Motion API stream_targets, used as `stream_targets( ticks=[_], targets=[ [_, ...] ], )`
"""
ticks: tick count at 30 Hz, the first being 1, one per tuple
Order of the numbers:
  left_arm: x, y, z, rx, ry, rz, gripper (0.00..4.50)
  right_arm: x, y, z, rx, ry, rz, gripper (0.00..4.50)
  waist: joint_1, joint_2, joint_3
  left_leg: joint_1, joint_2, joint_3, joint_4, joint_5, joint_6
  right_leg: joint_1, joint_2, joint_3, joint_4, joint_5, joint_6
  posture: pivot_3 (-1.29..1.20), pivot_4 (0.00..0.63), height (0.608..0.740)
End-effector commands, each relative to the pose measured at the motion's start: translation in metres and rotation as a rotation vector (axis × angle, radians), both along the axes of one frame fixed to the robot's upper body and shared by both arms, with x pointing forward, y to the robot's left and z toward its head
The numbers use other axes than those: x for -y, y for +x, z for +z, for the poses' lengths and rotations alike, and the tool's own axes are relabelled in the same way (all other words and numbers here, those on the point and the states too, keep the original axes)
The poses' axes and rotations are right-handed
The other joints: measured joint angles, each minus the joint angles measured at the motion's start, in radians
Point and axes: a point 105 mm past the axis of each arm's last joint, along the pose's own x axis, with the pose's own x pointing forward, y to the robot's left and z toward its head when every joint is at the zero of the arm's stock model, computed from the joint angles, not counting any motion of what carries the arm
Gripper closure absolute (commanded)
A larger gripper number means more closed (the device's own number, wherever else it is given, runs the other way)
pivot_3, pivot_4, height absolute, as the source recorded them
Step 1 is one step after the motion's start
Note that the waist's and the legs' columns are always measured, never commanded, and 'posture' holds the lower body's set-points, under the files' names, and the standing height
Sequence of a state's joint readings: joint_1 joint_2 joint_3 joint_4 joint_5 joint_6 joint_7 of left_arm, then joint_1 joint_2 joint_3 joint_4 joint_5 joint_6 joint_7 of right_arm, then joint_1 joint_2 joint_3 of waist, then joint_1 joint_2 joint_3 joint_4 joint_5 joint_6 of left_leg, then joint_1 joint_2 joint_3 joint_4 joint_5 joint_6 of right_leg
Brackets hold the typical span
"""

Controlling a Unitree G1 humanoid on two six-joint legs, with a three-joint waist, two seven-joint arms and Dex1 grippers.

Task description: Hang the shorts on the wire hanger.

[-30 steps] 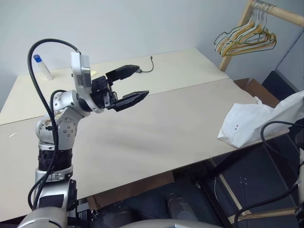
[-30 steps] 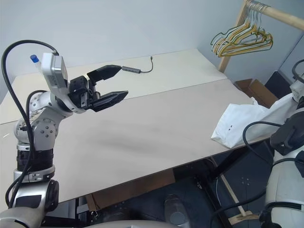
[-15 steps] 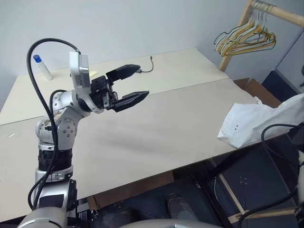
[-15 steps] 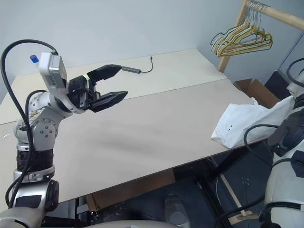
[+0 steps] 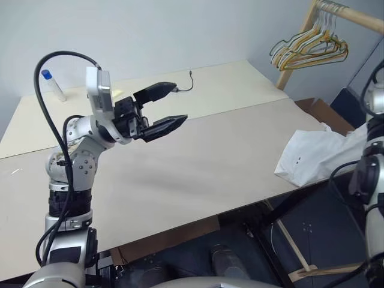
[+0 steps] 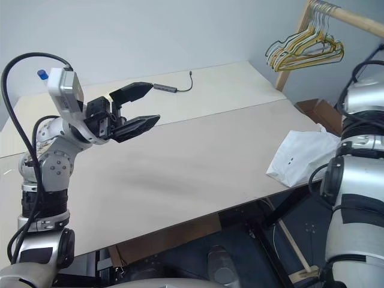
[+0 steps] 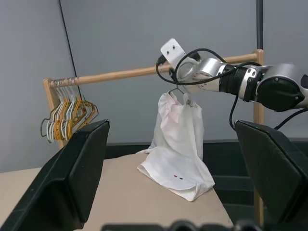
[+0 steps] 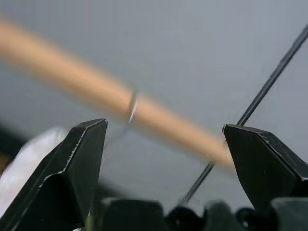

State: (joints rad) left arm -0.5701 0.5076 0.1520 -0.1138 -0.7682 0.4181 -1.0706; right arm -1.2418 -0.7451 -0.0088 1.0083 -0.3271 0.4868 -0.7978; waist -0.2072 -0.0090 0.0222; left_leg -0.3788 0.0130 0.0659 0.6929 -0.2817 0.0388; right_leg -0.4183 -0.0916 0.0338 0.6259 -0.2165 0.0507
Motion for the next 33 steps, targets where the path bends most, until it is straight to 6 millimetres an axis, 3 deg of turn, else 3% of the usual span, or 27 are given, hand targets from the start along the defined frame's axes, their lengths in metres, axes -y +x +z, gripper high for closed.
stream_targets(
  ticks=[1,3,7,13,17,23,29,33],
  targets=[
    [-0.016,0.004,0.003,0.017,-0.009,0.084,0.00,-0.040,0.015,0.030,0.059,-0.230,0.137,0.04,-0.001,0.000,0.000,0.001,0.000,0.000,0.000,0.000,0.000,0.000,0.000,0.000,0.000,0.000,0.000,-0.11,0.000,0.740],
    [-0.025,0.007,0.000,0.002,-0.007,0.121,0.00,-0.062,0.029,0.028,0.022,-0.292,0.239,0.04,-0.001,0.000,0.000,0.002,0.000,0.000,0.000,0.000,0.000,0.001,0.001,0.001,0.000,0.000,0.000,-0.10,0.000,0.740],
    [-0.046,0.010,-0.011,-0.027,0.028,0.235,0.00,-0.109,0.066,-0.009,-0.139,-0.242,0.578,0.04,0.001,0.000,0.000,0.002,0.001,0.000,0.000,0.000,0.000,0.001,0.001,0.001,0.000,0.000,0.000,-0.07,0.000,0.740],
    [-0.075,0.004,-0.021,-0.062,0.037,0.353,0.00,-0.156,0.082,-0.070,-0.321,-0.097,0.923,0.04,0.035,-0.001,0.000,0.003,0.002,-0.001,0.000,0.000,0.000,0.002,0.000,-0.001,0.000,0.000,0.001,0.00,0.000,0.740],
    [-0.085,-0.004,-0.030,-0.092,0.059,0.419,0.00,-0.187,0.076,-0.106,-0.391,0.090,1.242,0.04,0.079,-0.001,0.000,0.001,0.002,-0.001,0.000,0.000,0.000,0.000,0.000,-0.001,0.001,0.000,0.001,0.06,0.000,0.740],
    [-0.092,-0.018,-0.056,-0.175,0.049,0.508,0.00,-0.240,0.039,-0.144,-0.647,0.161,1.687,0.04,0.154,-0.001,0.000,0.001,0.002,0.000,0.000,0.000,0.000,0.000,-0.001,-0.002,0.001,0.000,0.000,0.12,0.000,0.740],
    [-0.089,-0.026,-0.076,-0.230,0.096,0.549,0.00,-0.265,0.008,-0.179,-0.927,0.119,1.844,0.04,0.219,-0.004,0.000,0.001,0.002,0.000,0.000,-0.001,0.000,0.000,-0.001,-0.004,0.000,0.001,0.000,0.15,0.000,0.740],
    [-0.086,-0.026,-0.081,-0.236,0.117,0.564,0.00,-0.271,0.000,-0.195,-1.026,0.090,1.857,0.04,0.249,-0.005,-0.001,0.001,0.001,0.000,0.000,-0.001,0.000,0.000,-0.001,-0.006,0.000,0.001,-0.001,0.16,0.000,0.740]
  ],
)
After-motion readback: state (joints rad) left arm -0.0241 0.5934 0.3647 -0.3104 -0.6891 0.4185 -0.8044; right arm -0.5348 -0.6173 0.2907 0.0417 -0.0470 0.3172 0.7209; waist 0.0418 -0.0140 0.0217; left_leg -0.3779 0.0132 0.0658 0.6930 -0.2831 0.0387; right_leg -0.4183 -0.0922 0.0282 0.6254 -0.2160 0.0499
